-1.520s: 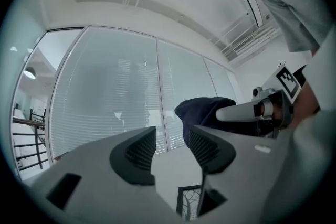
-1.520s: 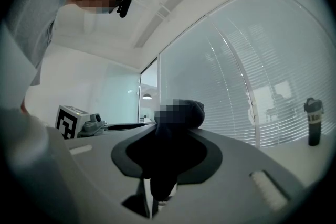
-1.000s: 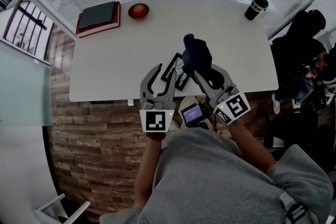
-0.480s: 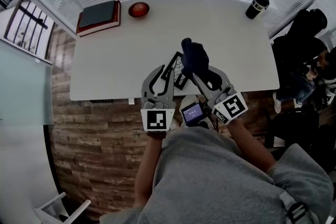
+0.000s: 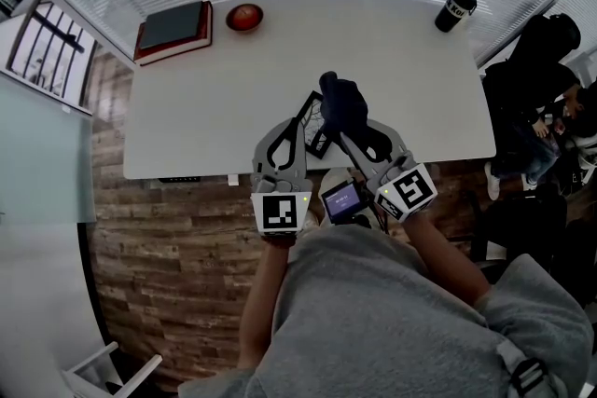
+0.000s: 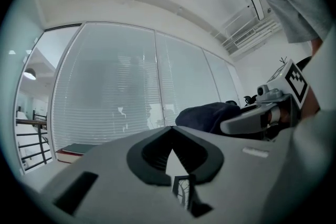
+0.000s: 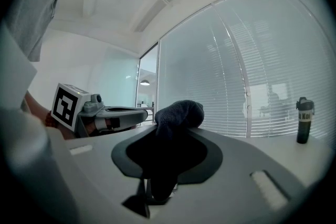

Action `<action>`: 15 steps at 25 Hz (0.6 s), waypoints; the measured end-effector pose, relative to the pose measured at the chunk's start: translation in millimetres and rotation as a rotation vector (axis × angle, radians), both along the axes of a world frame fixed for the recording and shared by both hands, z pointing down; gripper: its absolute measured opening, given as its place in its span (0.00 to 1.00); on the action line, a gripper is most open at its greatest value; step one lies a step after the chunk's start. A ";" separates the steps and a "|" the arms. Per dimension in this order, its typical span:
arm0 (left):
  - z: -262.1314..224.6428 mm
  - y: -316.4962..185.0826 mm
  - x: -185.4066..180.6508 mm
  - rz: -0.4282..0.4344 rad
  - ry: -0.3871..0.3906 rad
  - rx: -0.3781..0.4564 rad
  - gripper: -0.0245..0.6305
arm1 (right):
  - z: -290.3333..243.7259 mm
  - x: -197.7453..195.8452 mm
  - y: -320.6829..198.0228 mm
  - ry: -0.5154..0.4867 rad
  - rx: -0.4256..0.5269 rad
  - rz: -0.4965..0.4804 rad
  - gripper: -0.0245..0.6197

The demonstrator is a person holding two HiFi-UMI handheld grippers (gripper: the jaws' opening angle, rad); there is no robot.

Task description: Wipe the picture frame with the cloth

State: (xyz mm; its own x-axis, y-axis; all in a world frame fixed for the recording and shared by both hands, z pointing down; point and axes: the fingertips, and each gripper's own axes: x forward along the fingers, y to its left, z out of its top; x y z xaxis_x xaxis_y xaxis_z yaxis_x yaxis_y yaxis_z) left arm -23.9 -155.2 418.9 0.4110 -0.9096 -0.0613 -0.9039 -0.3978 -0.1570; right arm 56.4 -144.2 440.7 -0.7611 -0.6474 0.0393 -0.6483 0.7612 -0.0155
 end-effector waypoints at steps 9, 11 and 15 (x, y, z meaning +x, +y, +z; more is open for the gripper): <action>2.5 -0.8 -3.6 -0.011 0.004 -0.010 0.03 | 5.3 0.2 -3.6 0.007 -0.007 0.004 0.18; 3.0 -1.1 -3.3 -0.011 0.010 -0.011 0.03 | 7.3 1.0 -4.2 0.001 -0.006 0.003 0.18; 6.3 -1.3 -3.6 -0.010 0.009 -0.020 0.03 | 9.7 1.0 -4.8 0.017 -0.009 0.000 0.18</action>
